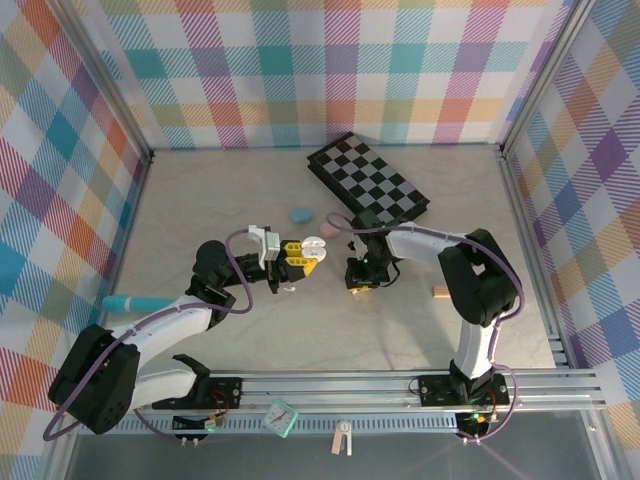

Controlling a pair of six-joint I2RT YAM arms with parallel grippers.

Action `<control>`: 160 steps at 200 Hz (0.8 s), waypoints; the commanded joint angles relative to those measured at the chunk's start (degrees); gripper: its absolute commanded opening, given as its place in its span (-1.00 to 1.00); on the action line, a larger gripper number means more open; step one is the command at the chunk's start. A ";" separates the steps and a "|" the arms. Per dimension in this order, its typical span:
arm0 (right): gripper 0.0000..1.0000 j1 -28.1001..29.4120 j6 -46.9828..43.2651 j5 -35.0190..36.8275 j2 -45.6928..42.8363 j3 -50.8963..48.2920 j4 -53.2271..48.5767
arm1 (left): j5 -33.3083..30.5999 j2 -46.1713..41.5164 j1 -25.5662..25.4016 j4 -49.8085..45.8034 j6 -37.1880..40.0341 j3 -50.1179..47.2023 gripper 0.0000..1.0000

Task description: Insert the wireless bluetooth earbuds into the charging case

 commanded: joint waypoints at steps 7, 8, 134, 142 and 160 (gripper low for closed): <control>-0.49 -0.42 -1.52 1.79 2.18 2.62 -3.95 | 1.40 -1.79 0.38 -0.33 1.52 1.05 -1.00; -0.49 -0.41 -1.54 1.86 2.18 2.71 -3.97 | 1.40 -1.79 0.31 -0.33 1.54 1.05 -1.00; -0.37 -0.51 -1.08 -4.83 -1.54 1.49 -2.25 | 0.47 -1.36 0.32 -1.91 2.57 1.57 -1.00; -0.38 -0.32 -0.80 -5.73 -1.68 0.77 -1.77 | 0.52 -1.31 0.35 -1.82 2.52 1.70 -1.00; -0.36 0.05 -0.26 -7.35 -1.89 -0.38 -1.30 | 0.49 -1.35 0.32 -1.82 2.51 1.77 -1.00</control>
